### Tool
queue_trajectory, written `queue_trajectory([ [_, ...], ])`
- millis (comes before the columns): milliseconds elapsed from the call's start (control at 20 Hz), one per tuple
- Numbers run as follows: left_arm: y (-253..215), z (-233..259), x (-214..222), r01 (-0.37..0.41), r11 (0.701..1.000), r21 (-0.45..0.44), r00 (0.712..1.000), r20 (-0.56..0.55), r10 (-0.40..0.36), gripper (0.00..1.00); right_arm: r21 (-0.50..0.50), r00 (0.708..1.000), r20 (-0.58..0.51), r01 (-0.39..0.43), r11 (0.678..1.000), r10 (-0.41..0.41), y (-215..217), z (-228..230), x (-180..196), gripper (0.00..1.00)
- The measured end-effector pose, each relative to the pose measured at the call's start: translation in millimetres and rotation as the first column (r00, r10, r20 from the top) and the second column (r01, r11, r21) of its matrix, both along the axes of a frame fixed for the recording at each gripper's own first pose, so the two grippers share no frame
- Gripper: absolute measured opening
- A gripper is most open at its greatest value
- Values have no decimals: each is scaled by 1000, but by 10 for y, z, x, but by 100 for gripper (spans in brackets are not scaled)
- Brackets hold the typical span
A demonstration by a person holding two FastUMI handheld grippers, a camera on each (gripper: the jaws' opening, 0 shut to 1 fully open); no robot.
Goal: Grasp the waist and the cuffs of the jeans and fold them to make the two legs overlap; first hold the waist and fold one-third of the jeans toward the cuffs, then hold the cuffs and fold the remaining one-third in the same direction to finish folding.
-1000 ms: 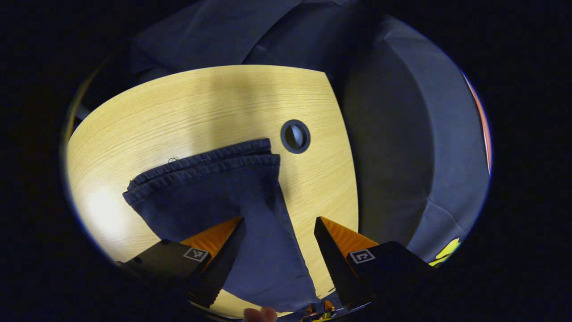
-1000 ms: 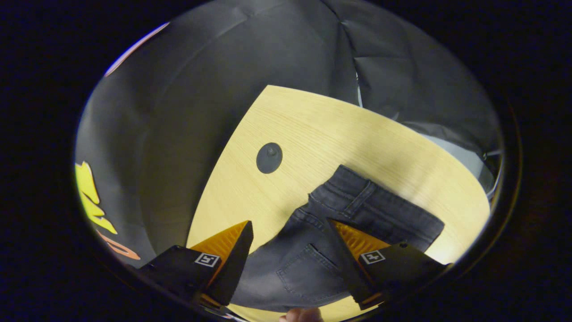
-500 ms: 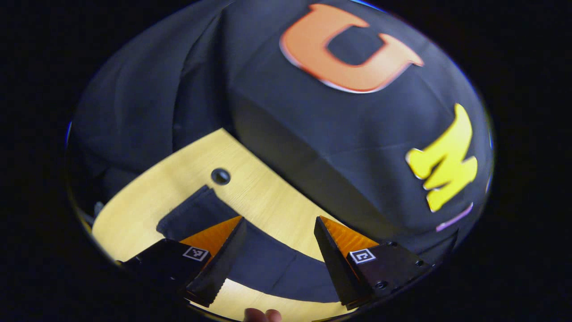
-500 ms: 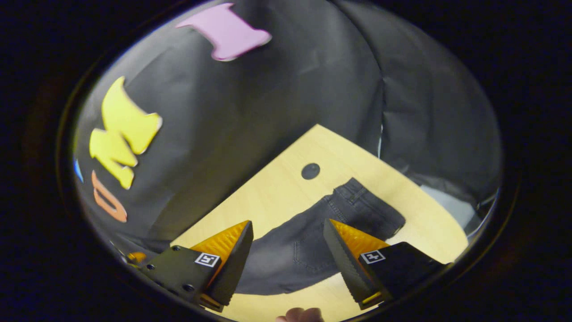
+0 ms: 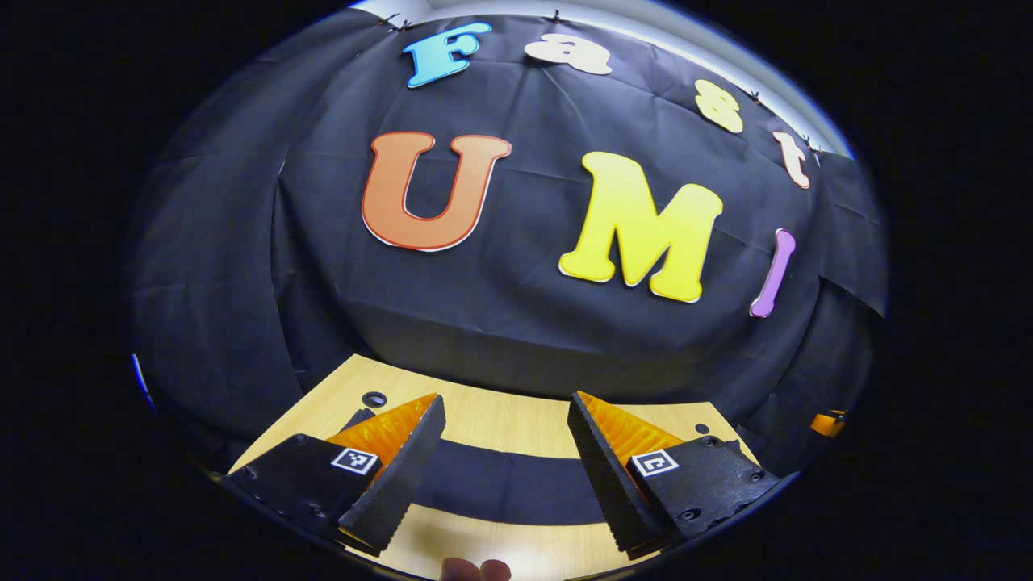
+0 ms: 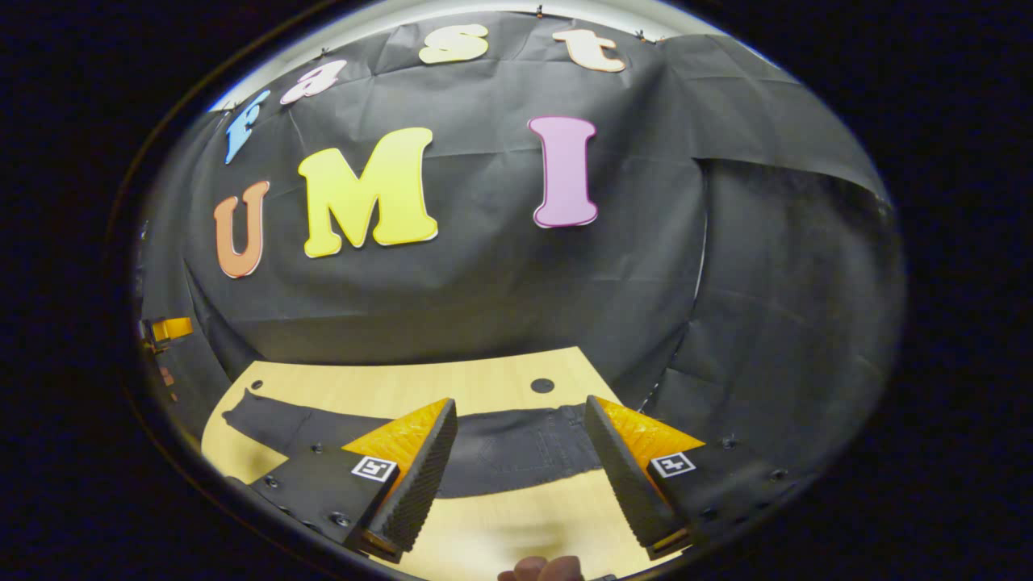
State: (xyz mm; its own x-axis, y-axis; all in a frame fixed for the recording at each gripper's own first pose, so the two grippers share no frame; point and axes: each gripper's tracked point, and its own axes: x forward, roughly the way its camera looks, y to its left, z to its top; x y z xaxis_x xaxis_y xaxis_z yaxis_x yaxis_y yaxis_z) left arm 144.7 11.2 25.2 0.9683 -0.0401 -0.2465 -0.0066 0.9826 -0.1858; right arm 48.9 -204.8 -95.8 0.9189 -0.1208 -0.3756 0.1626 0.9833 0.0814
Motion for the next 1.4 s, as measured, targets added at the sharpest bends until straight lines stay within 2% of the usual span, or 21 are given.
queue_trajectory([
  [150, -198, 60, -266, -32, 999, 20, 998, 46, 31, 99, 42, 999, -10, 31, 999, -31, -131, -165, -135, 98],
  [350, -393, 101, -361, -23, 999, 29, 998, 53, 21, 99, 66, 996, -44, 76, 995, -73, -314, -542, -115, 98],
  [500, -485, 70, -386, -14, 998, 54, 1000, 21, 13, 99, 94, 991, -92, 108, 990, -99, -512, -992, 25, 95],
  [550, -502, 62, -404, -15, 998, 62, 1000, 11, 15, 99, 110, 986, -120, 129, 986, -116, -607, -1202, 94, 98],
  [750, -592, 15, -522, -28, 996, 88, 999, -28, 31, 99, 198, 959, -222, 222, 955, -177, -953, -2009, 444, 98],
  [850, -650, -50, -581, -31, 995, 92, 998, -51, 36, 99, 218, 947, -252, 256, 942, -199, -1087, -2230, 631, 98],
  [1100, -733, -242, -700, -58, 995, 80, 991, -114, 67, 99, 189, 938, -303, 233, 954, -169, -1203, -2629, 990, 98],
  [1400, -804, -340, -667, -62, 994, 86, 985, -154, 75, 99, 192, 937, -329, 190, 963, -119, -1115, -2873, 1173, 98],
])
